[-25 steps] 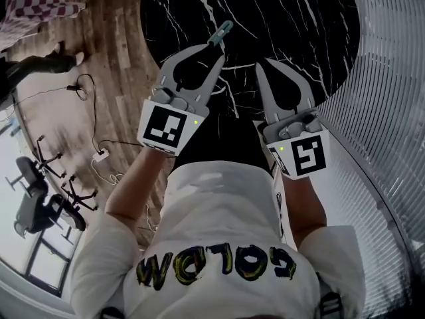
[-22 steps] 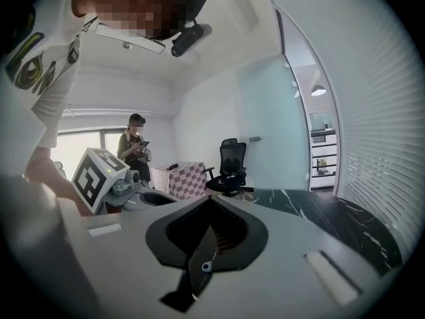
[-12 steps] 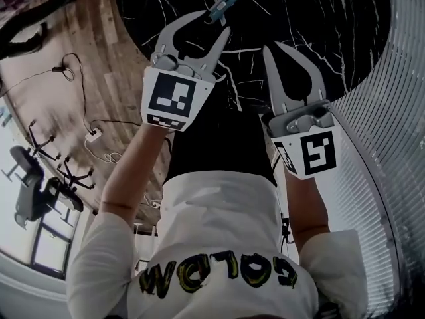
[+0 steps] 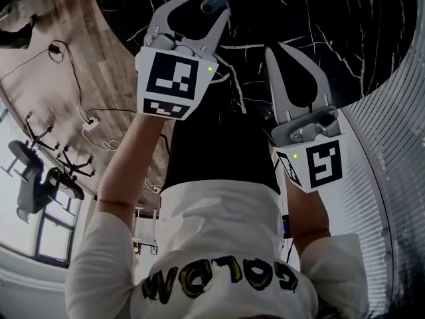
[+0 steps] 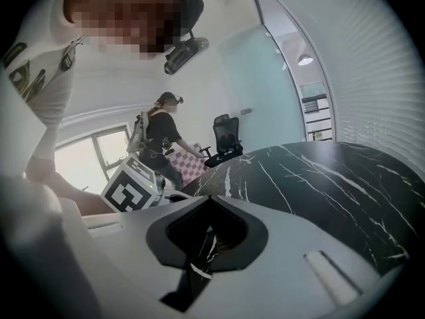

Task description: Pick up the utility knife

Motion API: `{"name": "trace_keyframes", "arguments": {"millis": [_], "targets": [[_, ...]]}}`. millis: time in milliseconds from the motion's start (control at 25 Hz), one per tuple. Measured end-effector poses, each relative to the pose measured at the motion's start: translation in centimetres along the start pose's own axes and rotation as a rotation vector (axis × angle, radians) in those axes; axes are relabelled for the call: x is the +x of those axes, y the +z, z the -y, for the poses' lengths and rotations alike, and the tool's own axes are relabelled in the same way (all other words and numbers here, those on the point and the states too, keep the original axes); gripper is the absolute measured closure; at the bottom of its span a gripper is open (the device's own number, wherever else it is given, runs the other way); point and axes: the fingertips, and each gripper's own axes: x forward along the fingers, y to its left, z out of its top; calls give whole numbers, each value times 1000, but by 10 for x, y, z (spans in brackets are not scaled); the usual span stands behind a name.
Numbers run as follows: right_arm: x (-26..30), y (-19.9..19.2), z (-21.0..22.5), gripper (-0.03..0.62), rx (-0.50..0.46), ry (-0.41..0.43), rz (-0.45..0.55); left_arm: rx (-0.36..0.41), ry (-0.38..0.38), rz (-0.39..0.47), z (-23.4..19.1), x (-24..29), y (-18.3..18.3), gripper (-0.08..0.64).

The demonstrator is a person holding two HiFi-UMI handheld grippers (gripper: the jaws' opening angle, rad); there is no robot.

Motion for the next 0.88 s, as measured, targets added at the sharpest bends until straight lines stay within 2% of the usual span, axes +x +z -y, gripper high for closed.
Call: {"name": "trace_keyframes", "arguments": {"millis": [440, 880], "targets": [[-4, -20, 5, 591, 41, -5, -19, 83, 55, -109, -1, 19, -22, 399], [-7, -16, 7, 591, 50, -10, -10, 89, 58, -94, -2, 19, -20, 426]]}}
